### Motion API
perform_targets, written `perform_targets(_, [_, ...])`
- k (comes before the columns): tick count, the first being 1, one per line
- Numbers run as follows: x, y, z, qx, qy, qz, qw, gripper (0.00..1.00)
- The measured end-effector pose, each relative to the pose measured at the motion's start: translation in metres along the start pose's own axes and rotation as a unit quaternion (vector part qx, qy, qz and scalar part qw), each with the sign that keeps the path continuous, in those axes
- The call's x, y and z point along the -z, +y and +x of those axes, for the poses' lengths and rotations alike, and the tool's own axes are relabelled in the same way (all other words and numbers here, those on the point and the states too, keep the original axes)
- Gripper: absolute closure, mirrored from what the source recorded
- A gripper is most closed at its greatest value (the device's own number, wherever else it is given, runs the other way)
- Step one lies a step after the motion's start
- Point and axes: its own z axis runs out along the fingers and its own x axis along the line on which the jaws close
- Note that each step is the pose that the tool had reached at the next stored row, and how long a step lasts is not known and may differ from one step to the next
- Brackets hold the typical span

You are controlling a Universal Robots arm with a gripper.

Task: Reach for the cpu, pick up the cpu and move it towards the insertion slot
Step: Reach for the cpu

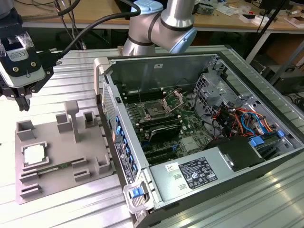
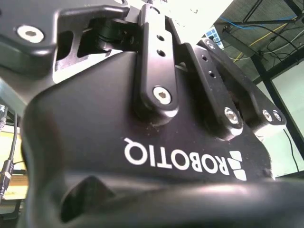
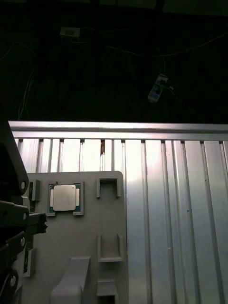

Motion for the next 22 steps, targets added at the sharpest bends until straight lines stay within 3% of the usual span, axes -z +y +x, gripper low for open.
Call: perform_targets(22, [-0.0005, 0.0001, 0.0064, 0.0, 0.0, 0.0, 1.0, 0.89])
